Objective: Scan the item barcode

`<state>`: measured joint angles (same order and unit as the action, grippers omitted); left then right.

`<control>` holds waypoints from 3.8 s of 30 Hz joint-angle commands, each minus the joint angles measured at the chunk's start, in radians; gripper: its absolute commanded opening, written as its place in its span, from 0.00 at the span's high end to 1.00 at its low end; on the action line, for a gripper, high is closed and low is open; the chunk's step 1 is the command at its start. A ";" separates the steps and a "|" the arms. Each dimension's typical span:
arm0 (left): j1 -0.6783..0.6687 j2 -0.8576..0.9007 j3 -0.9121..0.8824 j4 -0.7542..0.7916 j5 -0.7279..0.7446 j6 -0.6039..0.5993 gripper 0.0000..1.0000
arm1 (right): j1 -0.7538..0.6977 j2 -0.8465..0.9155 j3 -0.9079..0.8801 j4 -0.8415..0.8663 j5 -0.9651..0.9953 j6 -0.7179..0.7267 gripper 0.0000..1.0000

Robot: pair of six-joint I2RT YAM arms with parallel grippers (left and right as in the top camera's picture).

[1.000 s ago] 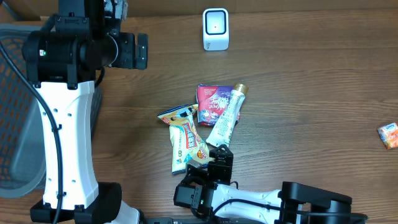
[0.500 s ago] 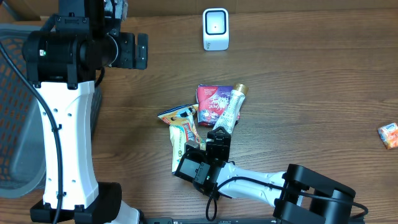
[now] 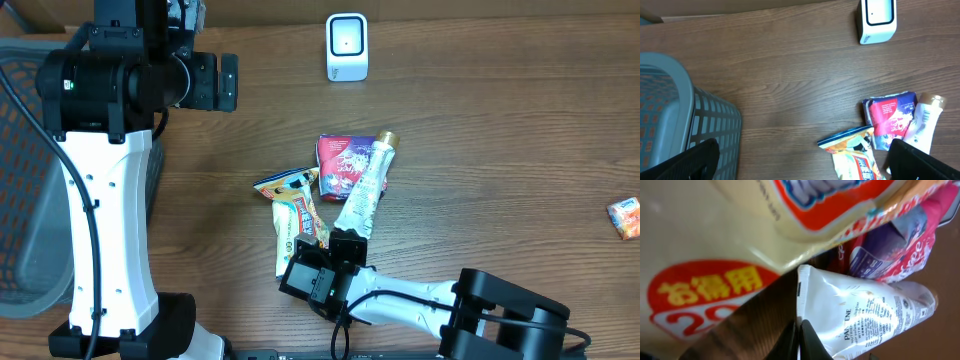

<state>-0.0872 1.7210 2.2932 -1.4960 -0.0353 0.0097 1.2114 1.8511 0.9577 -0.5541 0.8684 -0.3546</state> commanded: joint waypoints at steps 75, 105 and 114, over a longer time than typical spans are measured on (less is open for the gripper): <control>0.003 0.009 0.008 0.004 -0.005 0.013 0.00 | -0.120 0.217 -0.067 0.310 0.329 -0.139 0.96; 0.003 0.009 0.008 0.004 -0.005 0.013 0.00 | -0.102 -0.083 0.325 -0.585 -0.685 0.971 0.00; 0.003 0.009 0.008 0.004 -0.005 0.013 0.00 | -0.413 -0.153 0.341 -0.563 -0.966 1.291 0.00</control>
<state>-0.0872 1.7210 2.2932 -1.4960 -0.0353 0.0097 0.9039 1.7573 1.2709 -1.1393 0.0444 0.8066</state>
